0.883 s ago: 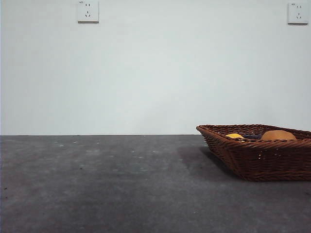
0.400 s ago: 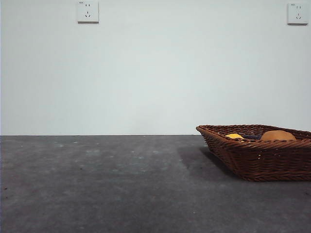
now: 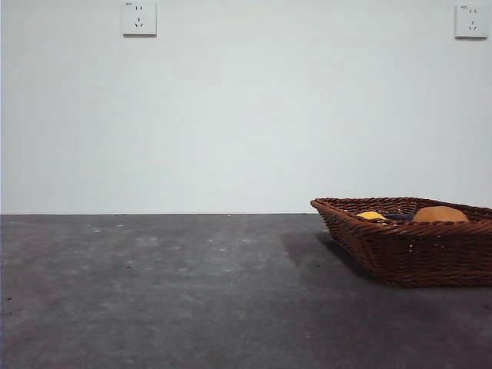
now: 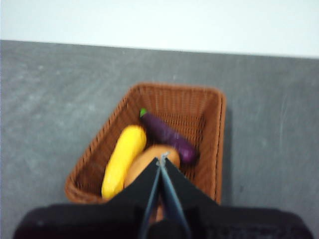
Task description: Help me put the vegetables on the table into the basket
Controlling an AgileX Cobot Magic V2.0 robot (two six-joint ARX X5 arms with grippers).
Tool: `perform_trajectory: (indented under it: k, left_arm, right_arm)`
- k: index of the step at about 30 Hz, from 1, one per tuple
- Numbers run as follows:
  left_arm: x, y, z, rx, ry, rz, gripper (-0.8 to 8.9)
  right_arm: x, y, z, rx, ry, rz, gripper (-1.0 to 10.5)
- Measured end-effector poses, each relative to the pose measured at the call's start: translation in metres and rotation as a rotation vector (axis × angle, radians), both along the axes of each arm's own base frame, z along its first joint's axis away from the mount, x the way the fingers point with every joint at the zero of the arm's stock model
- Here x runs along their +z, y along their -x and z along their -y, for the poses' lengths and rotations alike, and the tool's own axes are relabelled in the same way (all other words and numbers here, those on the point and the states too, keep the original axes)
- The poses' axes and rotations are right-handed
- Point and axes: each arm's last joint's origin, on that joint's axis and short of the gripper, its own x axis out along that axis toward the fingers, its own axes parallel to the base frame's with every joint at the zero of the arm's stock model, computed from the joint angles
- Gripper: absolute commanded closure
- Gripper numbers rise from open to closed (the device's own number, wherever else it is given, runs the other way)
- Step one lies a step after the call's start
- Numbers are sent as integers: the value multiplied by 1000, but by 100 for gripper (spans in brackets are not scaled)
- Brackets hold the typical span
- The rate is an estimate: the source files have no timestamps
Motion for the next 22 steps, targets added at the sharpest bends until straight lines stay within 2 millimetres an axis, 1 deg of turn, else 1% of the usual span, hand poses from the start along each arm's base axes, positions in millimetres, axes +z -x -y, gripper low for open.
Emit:
perform_trajectory:
  k: [3,5,13,16,22]
  left_arm:
    - [0,0,0,0,0,0,817]
    - [0,0,0,0,0,0,817]
    - [0,0,0,0,0,1,817]
    - [0,0,0,0,0,2,817]
    - [0,0,0,0,0,-4,817]
  right_arm:
    - [-29,0,0,-11,-25,-33,946]
    - [-44,-1,0,-22,-33,-41,945]
    - [-91,-1,1,-33,-41,-78,945]
    - [-89,-1,1,-43,-37,-48,945]
    - [-90,-1,1,-47,-36,-64,945]
